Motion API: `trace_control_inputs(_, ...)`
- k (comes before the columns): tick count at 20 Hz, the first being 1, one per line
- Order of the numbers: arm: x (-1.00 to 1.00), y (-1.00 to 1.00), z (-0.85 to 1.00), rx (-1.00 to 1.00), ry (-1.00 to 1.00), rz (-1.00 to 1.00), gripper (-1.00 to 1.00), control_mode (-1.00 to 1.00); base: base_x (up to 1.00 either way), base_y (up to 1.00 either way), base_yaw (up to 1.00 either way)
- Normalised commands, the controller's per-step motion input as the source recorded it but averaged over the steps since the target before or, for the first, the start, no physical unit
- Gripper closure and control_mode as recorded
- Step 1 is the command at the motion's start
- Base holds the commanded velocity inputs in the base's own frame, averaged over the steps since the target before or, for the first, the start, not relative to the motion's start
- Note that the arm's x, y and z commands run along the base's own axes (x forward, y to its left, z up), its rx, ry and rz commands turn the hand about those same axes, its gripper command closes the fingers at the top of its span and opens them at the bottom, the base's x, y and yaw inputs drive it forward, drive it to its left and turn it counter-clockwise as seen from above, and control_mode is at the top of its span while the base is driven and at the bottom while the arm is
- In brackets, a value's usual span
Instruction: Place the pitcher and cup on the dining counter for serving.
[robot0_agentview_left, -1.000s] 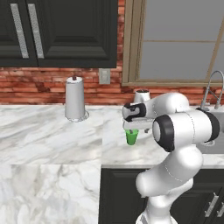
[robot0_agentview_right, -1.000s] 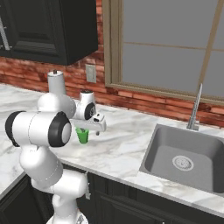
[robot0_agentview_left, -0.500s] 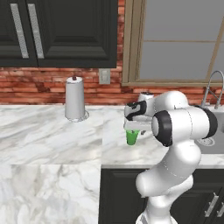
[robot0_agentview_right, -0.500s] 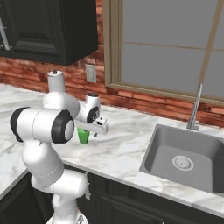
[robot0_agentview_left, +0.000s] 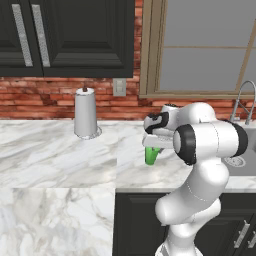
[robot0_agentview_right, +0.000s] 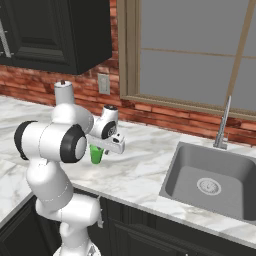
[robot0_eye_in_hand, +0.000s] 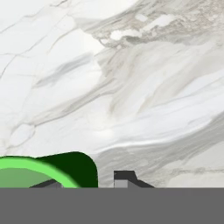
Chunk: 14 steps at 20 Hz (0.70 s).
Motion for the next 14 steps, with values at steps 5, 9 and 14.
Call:
trace_control_inputs(5,-0.07,0.0,0.15,0.0,-0.06,0.0,1.0,-1.0,0.0,0.0,0.0)
trace_control_inputs(9,-0.18,0.0,0.42,0.0,-0.17,0.0,1.0,-1.0,0.0,0.0,0.0)
trace_control_inputs(14,-0.33,0.0,0.65,0.0,-0.19,0.0,1.0,-1.0,0.0,0.0,0.0)
